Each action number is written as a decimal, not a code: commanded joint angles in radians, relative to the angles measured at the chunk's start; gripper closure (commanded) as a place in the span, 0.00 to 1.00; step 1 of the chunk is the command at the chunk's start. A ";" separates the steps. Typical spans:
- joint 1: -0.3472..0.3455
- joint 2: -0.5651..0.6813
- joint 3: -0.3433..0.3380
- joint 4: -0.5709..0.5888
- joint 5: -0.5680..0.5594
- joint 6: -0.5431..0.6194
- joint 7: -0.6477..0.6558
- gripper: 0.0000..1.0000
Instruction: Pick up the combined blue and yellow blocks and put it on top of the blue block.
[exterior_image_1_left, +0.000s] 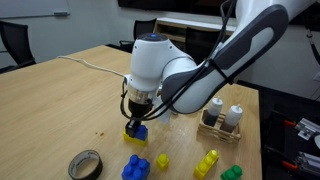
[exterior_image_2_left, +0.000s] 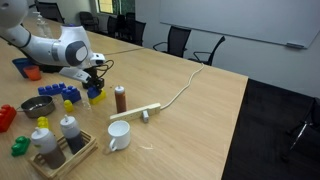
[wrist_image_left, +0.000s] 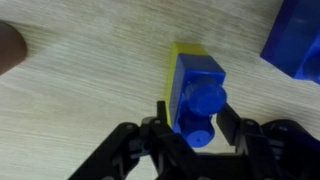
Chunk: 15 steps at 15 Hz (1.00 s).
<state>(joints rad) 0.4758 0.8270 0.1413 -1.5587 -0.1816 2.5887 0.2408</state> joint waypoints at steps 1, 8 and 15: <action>0.025 -0.003 -0.036 0.015 -0.005 -0.010 0.001 0.74; 0.034 -0.028 -0.055 0.015 -0.009 -0.045 0.009 0.90; 0.056 -0.142 -0.045 0.034 -0.007 -0.264 0.071 0.90</action>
<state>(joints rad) 0.5140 0.7310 0.1058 -1.5245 -0.1862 2.4319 0.2777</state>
